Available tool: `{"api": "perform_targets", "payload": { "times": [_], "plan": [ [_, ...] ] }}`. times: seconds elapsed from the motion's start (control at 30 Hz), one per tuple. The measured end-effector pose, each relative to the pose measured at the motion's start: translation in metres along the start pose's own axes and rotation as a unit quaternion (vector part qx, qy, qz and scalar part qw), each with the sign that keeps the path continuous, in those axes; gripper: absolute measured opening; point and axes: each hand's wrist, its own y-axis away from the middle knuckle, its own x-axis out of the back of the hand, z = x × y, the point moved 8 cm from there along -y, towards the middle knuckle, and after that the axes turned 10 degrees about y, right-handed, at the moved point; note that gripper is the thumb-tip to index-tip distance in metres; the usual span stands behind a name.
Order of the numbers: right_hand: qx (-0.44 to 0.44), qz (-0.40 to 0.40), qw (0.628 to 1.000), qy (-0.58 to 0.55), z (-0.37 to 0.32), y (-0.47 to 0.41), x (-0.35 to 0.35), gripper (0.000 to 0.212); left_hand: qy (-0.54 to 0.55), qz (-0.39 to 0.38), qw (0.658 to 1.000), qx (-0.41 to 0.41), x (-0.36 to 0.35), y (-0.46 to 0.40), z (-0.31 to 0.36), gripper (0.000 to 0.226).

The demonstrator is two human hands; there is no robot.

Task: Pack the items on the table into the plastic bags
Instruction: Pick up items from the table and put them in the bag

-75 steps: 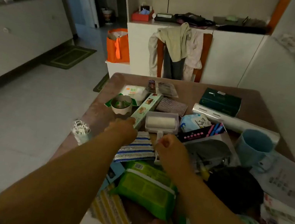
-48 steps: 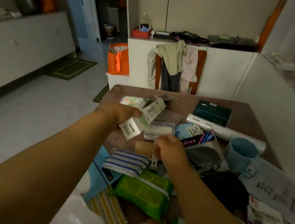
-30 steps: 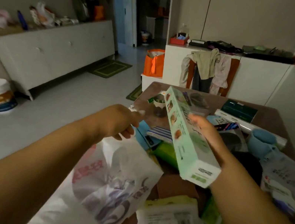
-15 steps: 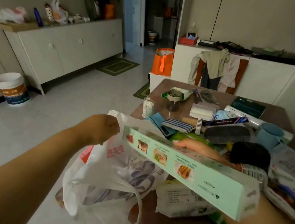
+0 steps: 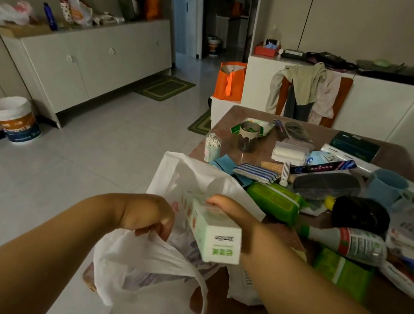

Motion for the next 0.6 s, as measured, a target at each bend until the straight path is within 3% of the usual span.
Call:
{"api": "perform_targets", "payload": {
  "times": [0.13, 0.3, 0.43, 0.6],
  "plan": [
    [-0.024, 0.03, 0.998, -0.055, -0.002, -0.01, -0.011, 0.023, 0.039, 0.011, 0.998, -0.055, 0.015, 0.015, 0.001, 0.025],
    [-0.044, 0.074, 0.995, -0.052, -0.009, -0.023, -0.011, 0.021, -0.04, 0.068, 0.995, 0.065, 0.045, -0.005, -0.044, 0.028],
    [-0.042, 0.087, 0.995, 0.013, -0.009, -0.034, -0.018, 0.025, 0.041, 0.003, 0.993, -0.107, 0.043, 0.007, -0.023, 0.034],
    [-0.006, 0.107, 0.991, 0.085, -0.017, -0.03, -0.03, 0.041, 0.133, -0.039, 0.979, -0.149, 0.042, 0.02, -0.013, 0.017]
  ]
}}
